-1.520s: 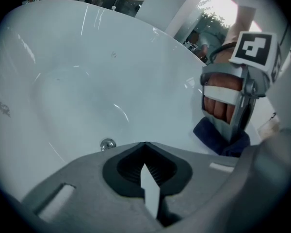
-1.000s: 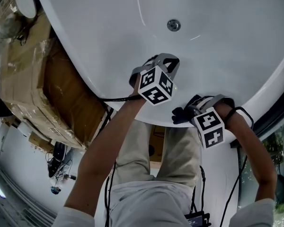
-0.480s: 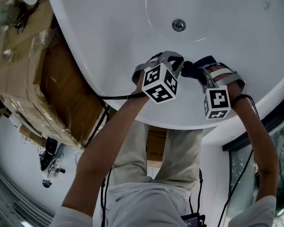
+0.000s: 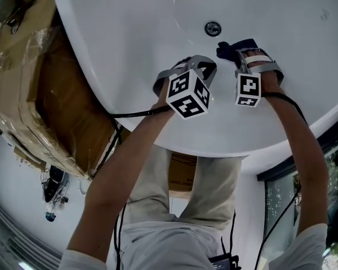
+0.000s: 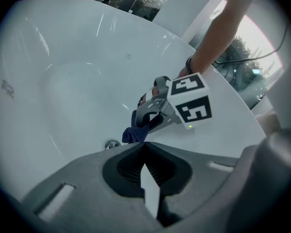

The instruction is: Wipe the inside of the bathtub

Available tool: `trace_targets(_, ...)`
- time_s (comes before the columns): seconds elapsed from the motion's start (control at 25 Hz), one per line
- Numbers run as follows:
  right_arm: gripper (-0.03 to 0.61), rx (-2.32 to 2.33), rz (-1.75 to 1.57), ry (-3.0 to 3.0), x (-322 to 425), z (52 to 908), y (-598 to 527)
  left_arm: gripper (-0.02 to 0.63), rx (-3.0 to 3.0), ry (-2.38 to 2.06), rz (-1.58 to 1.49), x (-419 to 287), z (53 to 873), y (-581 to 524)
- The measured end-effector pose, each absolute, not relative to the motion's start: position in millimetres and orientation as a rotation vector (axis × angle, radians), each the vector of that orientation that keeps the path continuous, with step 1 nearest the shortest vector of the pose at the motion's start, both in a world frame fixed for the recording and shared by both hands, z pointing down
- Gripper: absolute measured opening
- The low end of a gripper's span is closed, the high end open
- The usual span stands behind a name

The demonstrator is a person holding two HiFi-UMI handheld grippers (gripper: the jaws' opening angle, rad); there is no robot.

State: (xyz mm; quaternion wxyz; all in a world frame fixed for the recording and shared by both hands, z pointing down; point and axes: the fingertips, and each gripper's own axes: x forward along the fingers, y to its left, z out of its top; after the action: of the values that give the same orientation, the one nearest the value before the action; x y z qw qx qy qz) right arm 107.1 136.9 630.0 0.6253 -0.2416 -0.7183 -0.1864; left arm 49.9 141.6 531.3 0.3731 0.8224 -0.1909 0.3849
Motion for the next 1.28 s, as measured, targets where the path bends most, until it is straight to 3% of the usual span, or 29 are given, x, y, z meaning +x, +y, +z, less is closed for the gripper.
trace_targets(0.32,0.054,-0.788,-0.733,-1.517,111,691,132,-0.005,2.079,-0.528,0.976,45,548,142)
trace_targets(1.28,0.052,-0.883,-0.388,-1.303,169,725,162,-0.004,2.073,-0.498,0.999,53,560,156)
